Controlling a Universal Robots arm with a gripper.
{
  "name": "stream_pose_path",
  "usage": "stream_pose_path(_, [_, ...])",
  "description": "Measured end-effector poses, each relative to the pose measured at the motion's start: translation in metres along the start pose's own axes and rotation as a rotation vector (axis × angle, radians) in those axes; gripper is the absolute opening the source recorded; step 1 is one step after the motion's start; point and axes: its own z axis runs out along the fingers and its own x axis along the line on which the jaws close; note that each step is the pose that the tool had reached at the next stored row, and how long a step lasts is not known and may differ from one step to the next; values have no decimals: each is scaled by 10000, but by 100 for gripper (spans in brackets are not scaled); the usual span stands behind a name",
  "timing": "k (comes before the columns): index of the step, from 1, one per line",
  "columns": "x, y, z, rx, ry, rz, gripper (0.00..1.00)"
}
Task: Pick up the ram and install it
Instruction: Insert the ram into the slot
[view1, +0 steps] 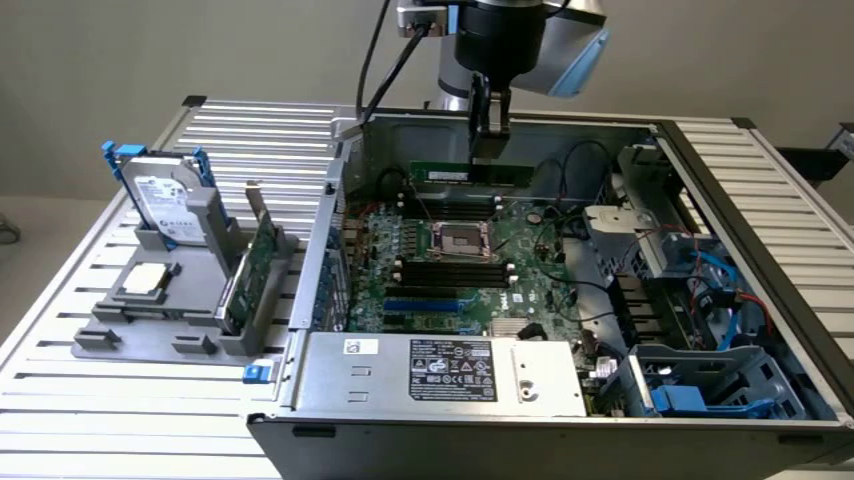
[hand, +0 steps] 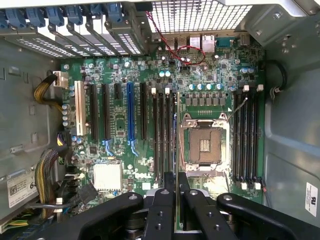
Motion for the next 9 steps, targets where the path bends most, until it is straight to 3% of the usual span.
stream_pose_path(9, [0, 0, 0, -1, 1, 0, 14])
